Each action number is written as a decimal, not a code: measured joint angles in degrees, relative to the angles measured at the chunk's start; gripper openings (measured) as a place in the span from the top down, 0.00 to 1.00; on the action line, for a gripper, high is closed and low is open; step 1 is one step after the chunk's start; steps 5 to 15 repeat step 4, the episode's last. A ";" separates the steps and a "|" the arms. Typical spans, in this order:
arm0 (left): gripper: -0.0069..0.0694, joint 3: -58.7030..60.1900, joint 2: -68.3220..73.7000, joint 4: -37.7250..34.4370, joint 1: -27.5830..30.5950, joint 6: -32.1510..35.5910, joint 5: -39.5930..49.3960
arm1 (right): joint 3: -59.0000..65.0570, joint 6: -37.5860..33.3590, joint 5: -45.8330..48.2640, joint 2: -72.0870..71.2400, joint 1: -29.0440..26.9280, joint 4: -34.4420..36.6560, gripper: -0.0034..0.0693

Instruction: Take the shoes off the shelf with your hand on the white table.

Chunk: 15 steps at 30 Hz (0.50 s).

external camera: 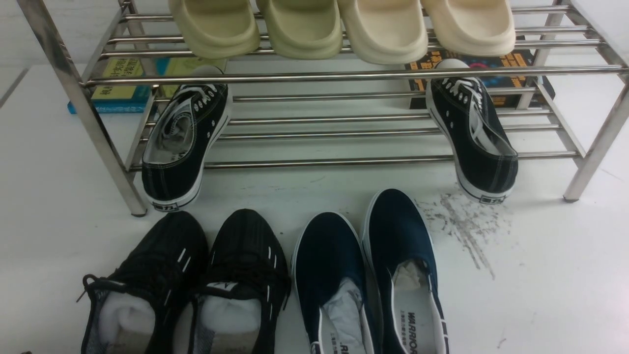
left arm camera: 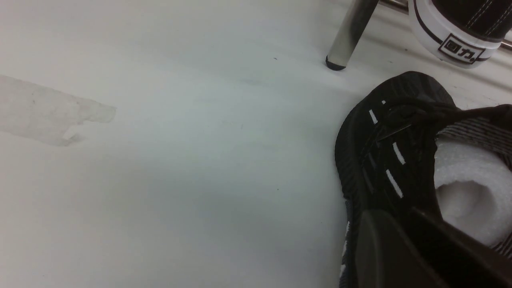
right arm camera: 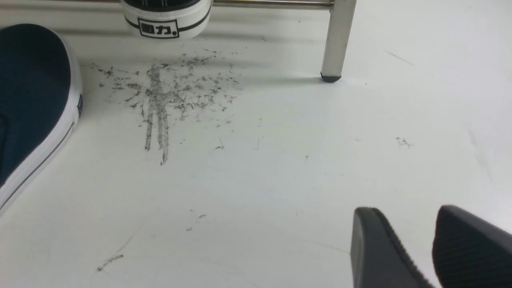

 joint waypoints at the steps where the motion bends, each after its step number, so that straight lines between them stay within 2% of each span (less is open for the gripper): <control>1: 0.76 0.00 0.00 0.00 0.00 0.00 0.00 | 0.00 0.00 0.00 0.00 0.00 0.00 0.62; 15: 0.76 0.00 0.00 0.00 0.00 0.00 0.00 | 0.00 0.00 0.00 0.00 0.00 0.00 0.62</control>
